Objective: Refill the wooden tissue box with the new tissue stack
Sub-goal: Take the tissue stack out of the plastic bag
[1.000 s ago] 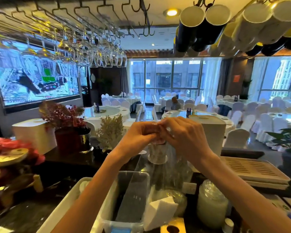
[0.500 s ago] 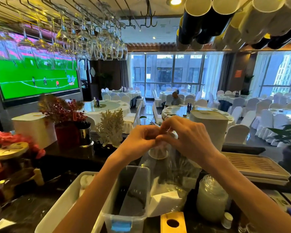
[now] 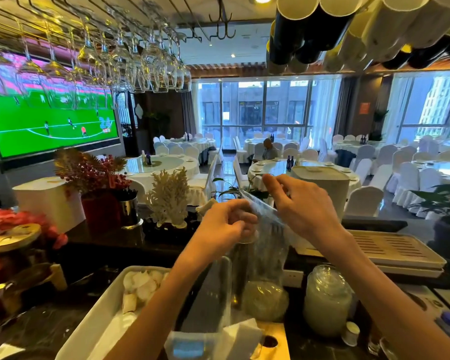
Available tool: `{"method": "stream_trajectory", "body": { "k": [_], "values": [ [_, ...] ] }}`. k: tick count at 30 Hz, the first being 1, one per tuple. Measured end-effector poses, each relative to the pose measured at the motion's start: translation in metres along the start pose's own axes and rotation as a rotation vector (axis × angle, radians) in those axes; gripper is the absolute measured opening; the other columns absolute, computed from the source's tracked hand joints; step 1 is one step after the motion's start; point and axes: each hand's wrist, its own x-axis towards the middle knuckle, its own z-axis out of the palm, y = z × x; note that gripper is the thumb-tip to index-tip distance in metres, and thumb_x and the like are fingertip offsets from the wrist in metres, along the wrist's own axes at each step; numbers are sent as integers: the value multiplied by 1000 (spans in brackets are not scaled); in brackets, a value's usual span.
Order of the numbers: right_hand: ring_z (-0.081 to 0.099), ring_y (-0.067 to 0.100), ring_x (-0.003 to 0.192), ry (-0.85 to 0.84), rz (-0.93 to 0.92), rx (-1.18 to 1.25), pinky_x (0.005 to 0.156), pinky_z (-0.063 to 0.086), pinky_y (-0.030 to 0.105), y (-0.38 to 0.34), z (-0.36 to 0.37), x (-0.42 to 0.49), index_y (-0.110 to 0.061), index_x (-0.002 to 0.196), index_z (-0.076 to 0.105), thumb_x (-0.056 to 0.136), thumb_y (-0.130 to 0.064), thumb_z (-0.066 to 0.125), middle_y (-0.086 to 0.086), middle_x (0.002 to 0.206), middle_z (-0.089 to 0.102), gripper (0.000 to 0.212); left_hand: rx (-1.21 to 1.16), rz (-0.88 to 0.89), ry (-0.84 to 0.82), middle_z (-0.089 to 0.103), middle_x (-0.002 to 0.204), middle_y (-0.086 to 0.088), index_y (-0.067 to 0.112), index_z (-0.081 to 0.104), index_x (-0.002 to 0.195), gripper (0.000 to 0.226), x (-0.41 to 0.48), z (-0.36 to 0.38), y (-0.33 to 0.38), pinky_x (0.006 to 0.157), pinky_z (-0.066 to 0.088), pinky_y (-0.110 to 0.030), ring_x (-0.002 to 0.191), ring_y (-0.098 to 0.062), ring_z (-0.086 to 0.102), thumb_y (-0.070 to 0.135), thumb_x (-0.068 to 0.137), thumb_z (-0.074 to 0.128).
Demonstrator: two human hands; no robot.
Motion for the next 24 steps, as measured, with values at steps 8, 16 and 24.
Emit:
{"method": "stream_trajectory", "body": {
  "k": [8,16,24],
  "values": [
    [63,26,109,-288,134,83,93,50,45,-16,2,7,-25,135,51,89,-31,58,5,115,70,47,-197,-37,-99,65,123,5,10,53,127,48,-12,57,-15,100,45,-25,120,-9,56,-6,82,49],
    [72,23,98,-319,110,570,77,61,44,19,-44,4,-23,140,44,93,-5,57,11,106,74,52,-32,13,481,23,157,9,40,15,149,91,-5,19,-65,115,21,-28,143,-7,20,27,82,75],
    [73,27,95,-248,245,672,71,62,35,66,-112,-1,-25,139,49,90,-13,58,16,106,75,51,-468,46,89,75,104,-16,13,69,107,22,32,3,-44,72,61,-39,82,-26,73,19,86,63]
  ]
}}
